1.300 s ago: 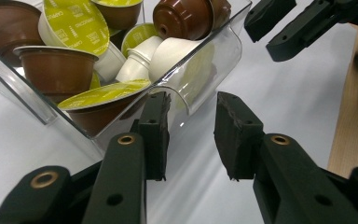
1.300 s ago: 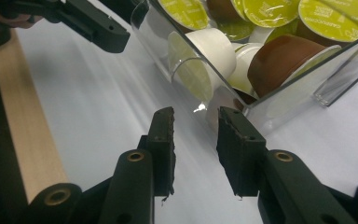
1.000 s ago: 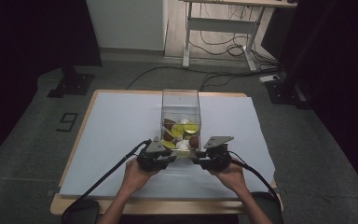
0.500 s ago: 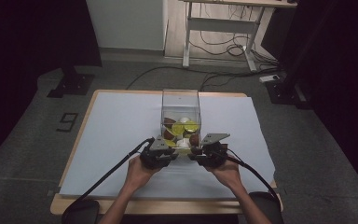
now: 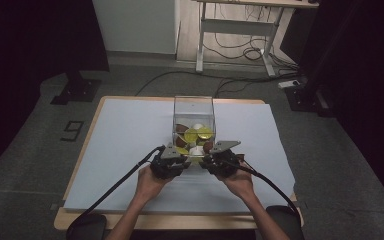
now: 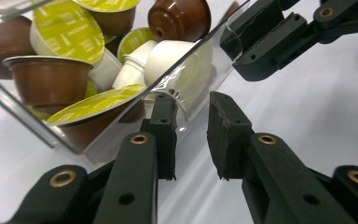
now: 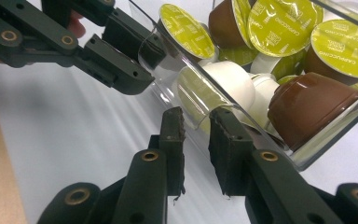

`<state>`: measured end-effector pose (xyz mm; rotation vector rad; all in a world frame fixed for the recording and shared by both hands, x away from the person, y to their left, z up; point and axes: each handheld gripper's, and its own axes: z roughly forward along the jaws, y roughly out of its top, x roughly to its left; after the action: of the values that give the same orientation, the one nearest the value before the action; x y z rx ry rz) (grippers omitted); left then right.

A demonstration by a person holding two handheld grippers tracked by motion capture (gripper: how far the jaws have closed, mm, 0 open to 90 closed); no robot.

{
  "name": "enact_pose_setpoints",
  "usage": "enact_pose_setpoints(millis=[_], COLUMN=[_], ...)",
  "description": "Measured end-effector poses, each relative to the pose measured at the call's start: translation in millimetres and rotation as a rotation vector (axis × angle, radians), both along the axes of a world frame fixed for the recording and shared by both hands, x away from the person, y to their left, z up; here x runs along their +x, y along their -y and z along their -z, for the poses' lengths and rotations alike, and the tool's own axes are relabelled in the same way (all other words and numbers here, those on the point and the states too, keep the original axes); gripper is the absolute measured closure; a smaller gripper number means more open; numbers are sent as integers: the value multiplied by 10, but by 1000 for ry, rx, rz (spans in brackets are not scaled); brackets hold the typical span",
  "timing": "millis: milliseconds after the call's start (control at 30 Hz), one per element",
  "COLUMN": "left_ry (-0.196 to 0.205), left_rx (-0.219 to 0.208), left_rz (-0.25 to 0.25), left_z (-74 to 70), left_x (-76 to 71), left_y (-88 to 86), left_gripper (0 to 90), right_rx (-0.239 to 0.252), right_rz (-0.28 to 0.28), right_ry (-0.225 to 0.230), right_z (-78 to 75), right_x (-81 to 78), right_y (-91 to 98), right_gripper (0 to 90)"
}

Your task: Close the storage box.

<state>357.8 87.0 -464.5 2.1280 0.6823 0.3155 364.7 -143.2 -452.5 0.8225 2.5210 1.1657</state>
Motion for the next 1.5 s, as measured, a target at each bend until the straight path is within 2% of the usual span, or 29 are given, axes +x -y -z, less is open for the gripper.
enact_pose_setpoints(millis=[333, 667, 1100, 1500], left_ry=[11, 11, 15, 16], left_rx=[-18, -26, -1, -21], left_rz=[-42, -64, -84, -120], left_z=[-10, -13, -28, 1], left_x=[70, 202, 350, 494], left_y=[-17, 16, 57, 64], left_gripper=[761, 785, 784, 784], right_rx=[-30, 8, -5, -20], right_rz=[44, 81, 108, 146], right_ry=[25, 16, 24, 36], right_z=[27, 22, 28, 25], right_x=[55, 187, 326, 467], right_y=[-45, -31, -47, -103], right_gripper=[771, 779, 789, 789])
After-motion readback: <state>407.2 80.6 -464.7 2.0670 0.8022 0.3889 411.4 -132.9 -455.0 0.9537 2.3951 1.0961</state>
